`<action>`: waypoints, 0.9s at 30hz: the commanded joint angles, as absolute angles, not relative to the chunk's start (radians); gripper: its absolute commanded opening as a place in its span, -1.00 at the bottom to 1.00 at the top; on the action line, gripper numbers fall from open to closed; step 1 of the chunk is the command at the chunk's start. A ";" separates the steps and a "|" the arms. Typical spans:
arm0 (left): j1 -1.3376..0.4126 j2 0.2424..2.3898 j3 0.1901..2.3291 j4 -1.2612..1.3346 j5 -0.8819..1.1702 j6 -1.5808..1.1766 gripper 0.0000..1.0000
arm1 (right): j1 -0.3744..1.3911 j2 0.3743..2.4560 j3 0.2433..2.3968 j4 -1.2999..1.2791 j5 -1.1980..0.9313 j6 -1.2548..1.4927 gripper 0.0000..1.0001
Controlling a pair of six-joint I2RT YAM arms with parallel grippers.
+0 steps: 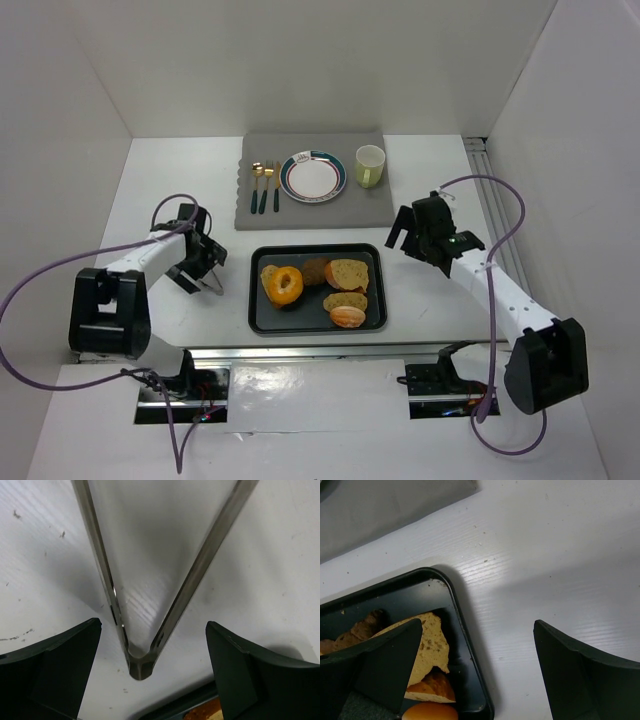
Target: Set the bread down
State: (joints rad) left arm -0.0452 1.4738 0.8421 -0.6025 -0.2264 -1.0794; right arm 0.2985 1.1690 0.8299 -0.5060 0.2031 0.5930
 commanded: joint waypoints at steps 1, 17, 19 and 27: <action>-0.002 1.557 0.900 -0.554 -0.221 -1.085 0.98 | 0.291 1.186 0.851 -0.442 0.181 0.575 0.99; 0.091 1.878 1.175 -0.583 -0.166 -0.856 -0.08 | 0.291 1.230 0.861 -0.451 0.181 0.566 0.99; 0.101 1.864 1.205 -0.583 -0.153 -0.825 -0.22 | 0.282 1.230 0.861 -0.442 0.181 0.566 0.99; 0.059 1.721 1.429 -0.765 -0.204 -0.586 -0.22 | 0.282 1.262 0.893 -0.397 0.147 0.557 0.99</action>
State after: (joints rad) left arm 0.1005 1.8297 1.3441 -0.6971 -0.1802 -0.7235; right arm 0.2890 1.2568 0.8398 -0.4660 0.1543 0.5774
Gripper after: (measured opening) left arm 0.379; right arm 0.993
